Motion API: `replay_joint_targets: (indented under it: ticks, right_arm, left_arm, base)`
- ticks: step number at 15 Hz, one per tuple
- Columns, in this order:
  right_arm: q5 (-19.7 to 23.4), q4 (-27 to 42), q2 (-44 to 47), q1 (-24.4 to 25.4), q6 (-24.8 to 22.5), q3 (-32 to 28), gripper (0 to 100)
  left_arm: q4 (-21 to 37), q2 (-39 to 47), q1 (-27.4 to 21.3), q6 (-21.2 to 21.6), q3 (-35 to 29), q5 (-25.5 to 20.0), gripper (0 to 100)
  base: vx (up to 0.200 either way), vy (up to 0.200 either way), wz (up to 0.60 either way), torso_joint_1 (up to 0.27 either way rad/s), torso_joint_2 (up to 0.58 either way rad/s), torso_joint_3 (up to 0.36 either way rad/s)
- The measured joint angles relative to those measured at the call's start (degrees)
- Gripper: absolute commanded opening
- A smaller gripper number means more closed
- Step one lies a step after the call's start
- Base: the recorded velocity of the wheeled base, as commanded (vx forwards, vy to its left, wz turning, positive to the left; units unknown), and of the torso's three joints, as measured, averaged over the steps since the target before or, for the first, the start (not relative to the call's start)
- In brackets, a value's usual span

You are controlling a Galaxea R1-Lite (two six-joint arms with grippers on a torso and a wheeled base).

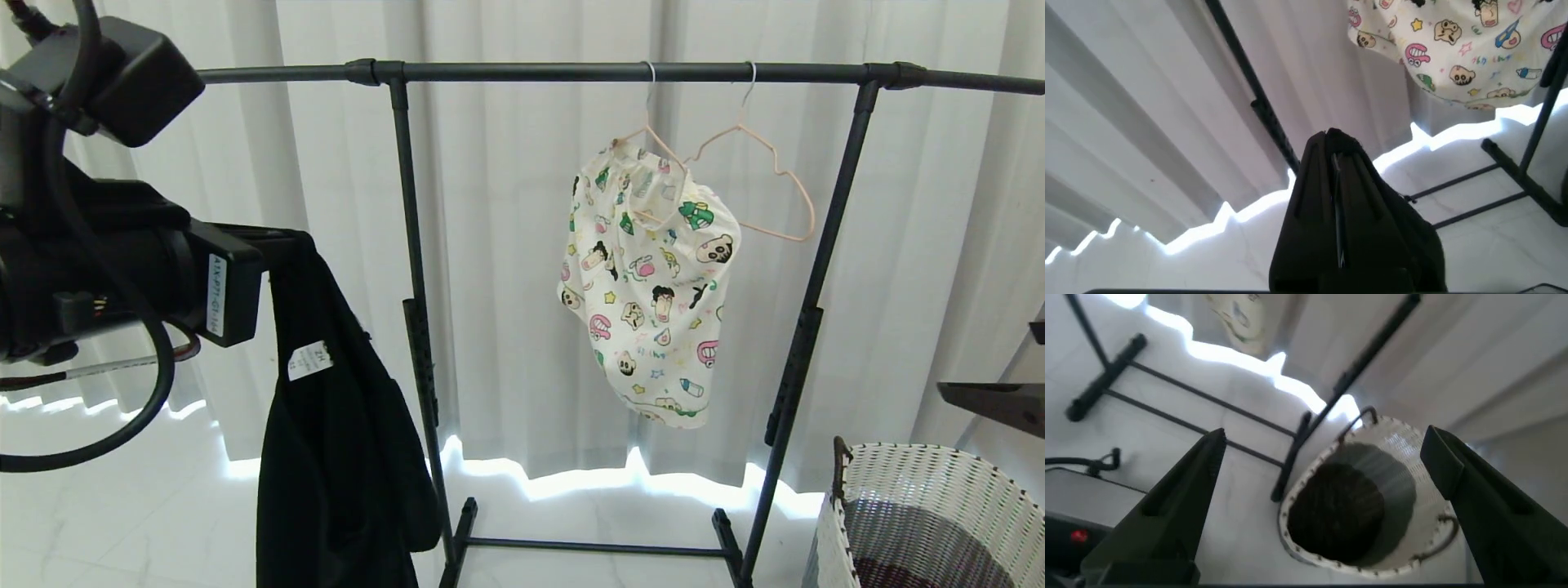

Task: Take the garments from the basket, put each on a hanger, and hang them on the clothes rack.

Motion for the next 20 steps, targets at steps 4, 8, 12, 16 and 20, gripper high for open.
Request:
replay_joint_targets:
  ticks: [4,8,12,16,20]
  right_arm:
    - [-1.2,0.5,-1.2,-4.1,-4.4,2.5,100]
    - [-4.3,-7.1,-3.8,-5.2,-7.8,10.9,100]
    - [-4.4,-15.7,-5.6,-6.8,-7.8,17.2,100]
    - [-3.9,-15.9,-5.9,-8.3,-7.5,18.2,100]
    - [-3.6,-20.5,-4.8,-8.5,0.2,17.9,100]
  left_arm:
    - [0.0,-2.7,1.9,0.0,3.0,0.0,0]
    - [-0.1,-3.5,2.8,0.0,3.4,0.0,0]
    - [-0.1,-3.6,2.8,0.1,3.4,-0.1,0]
    - [0.0,-3.6,2.6,0.1,3.4,-0.1,0]
    - [-0.1,-3.6,2.7,0.1,3.4,-0.1,0]
  base:
    - [0.0,0.0,0.0,0.0,0.0,0.0]
    - [0.0,0.0,0.0,0.0,0.0,0.0]
    - [0.0,0.0,0.0,0.0,0.0,0.0]
    - [0.0,0.0,0.0,0.041,-0.15,-0.119]
    - [0.0,0.0,0.0,0.16,-0.43,-0.282]
